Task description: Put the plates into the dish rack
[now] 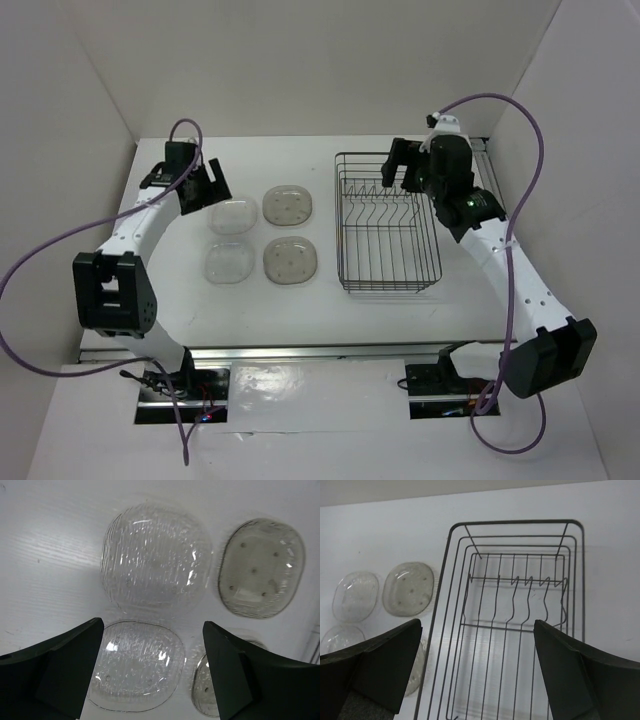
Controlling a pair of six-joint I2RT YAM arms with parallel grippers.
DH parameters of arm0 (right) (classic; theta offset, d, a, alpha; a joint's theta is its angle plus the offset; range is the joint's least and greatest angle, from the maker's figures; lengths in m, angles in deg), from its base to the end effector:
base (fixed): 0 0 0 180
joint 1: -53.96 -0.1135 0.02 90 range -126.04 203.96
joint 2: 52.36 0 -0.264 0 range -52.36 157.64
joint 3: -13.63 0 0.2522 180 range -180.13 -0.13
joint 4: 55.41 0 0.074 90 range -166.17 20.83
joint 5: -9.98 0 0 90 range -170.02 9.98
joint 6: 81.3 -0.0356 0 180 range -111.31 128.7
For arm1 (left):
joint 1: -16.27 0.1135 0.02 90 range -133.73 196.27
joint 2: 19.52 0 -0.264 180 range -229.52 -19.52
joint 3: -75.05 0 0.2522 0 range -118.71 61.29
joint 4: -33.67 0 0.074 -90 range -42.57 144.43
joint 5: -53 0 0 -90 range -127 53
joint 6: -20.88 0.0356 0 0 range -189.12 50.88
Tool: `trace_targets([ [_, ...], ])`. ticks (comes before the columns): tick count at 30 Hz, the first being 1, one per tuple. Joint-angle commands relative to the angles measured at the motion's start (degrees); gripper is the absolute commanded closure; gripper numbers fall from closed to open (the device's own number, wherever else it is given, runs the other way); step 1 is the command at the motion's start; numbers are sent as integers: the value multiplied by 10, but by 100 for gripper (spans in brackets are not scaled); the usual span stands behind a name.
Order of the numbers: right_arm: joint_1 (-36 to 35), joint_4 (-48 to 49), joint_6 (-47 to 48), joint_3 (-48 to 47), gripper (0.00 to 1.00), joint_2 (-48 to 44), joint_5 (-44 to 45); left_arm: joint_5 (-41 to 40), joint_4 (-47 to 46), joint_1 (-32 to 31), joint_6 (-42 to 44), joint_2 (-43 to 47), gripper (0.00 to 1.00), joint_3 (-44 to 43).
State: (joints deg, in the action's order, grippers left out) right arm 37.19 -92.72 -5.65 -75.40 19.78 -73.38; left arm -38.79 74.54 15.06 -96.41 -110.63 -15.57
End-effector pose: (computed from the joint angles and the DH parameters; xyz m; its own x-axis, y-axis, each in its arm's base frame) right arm 0.2720 0.0777 0.3999 -0.3690 0.1459 -0.9179 -0.0943 0.9766 0.1932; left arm 0.3595 -0.0065 0.3029 -0.5860 -0.4460 -0.6765 -0.3050 0.8949 -0.3258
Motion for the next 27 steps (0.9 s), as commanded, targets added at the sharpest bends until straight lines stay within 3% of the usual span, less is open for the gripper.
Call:
trace_targets([
  [1, -24, 59, -4, 19, 0, -9, -23, -30, -11, 3, -2, -14, 6, -2],
  [12, -92, 88, 6, 59, 0, 8, -29, -45, -31, 19, 3, -109, 9, -13],
  [25, -125, 99, 12, 77, 0, 3, -17, -47, -37, 31, 14, -188, 17, -41],
  [27, -130, 99, 17, 77, 0, 3, -17, -47, -37, 31, 14, -195, 22, -53],
])
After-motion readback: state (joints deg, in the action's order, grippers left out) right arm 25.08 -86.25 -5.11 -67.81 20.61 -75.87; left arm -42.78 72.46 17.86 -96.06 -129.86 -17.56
